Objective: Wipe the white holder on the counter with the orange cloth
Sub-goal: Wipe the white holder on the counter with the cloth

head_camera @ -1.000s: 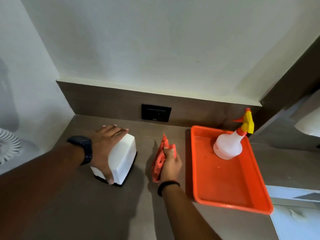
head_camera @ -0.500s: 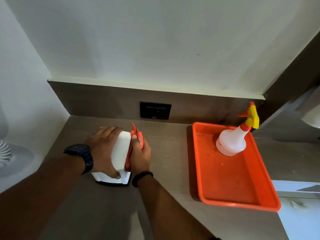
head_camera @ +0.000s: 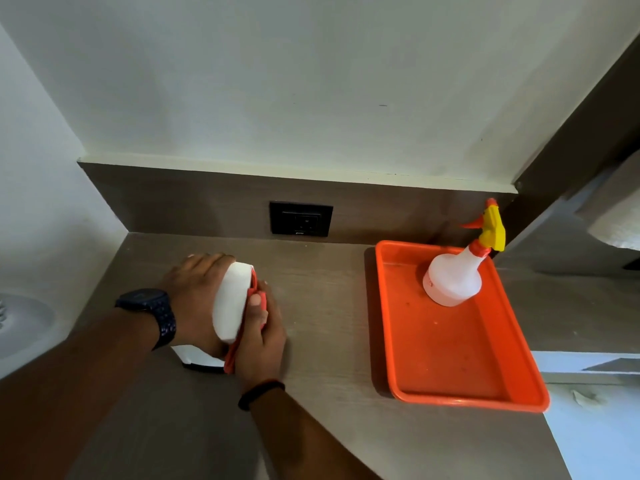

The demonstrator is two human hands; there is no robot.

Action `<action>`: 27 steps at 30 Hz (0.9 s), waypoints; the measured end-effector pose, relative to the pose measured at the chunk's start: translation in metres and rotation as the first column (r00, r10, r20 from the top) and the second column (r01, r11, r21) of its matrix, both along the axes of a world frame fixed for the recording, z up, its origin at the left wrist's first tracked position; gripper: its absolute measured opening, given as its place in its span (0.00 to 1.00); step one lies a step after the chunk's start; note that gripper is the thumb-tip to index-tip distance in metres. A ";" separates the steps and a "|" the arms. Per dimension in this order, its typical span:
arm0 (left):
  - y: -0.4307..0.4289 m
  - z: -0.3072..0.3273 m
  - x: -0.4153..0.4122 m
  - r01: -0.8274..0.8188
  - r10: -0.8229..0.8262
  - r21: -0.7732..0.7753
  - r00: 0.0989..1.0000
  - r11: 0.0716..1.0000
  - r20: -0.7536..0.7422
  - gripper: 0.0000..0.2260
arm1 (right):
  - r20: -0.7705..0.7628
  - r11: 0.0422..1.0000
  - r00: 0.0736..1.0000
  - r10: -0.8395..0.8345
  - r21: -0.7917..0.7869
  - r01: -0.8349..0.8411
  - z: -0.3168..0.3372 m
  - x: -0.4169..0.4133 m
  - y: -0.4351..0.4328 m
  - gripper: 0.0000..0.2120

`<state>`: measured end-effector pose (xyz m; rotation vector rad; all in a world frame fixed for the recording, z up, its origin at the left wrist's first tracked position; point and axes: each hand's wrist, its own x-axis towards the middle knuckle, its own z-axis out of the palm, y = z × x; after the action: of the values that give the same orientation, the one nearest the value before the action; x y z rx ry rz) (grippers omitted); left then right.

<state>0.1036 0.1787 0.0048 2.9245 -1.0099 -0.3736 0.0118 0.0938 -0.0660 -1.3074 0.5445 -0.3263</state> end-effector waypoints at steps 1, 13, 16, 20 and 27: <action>0.000 0.000 0.001 0.007 -0.007 -0.007 1.000 1.000 0.003 0.60 | 0.011 0.999 1.000 0.005 -0.037 -0.005 0.003 0.005 -0.003 0.28; 0.003 -0.013 0.003 -0.018 0.017 0.033 0.998 0.999 0.054 0.64 | -0.108 0.999 0.994 0.031 -0.010 -0.032 -0.017 -0.012 0.005 0.31; 0.002 -0.011 0.000 -0.018 0.017 0.020 0.999 1.000 0.050 0.62 | -0.045 1.000 0.999 -0.014 -0.024 0.013 -0.010 -0.012 0.010 0.29; 0.003 -0.006 0.000 0.000 -0.001 0.018 0.999 1.000 0.034 0.60 | -0.011 0.996 0.999 0.031 -0.086 -0.032 0.003 0.011 -0.007 0.23; 0.000 -0.003 0.000 -0.011 0.010 0.076 1.000 0.997 0.012 0.64 | -0.207 0.997 0.976 0.071 0.007 -0.071 -0.009 0.021 -0.020 0.18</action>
<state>0.1032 0.1787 0.0020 3.0011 -1.0039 -0.4029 0.0326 0.0738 -0.0752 -1.3663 0.6715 -0.1313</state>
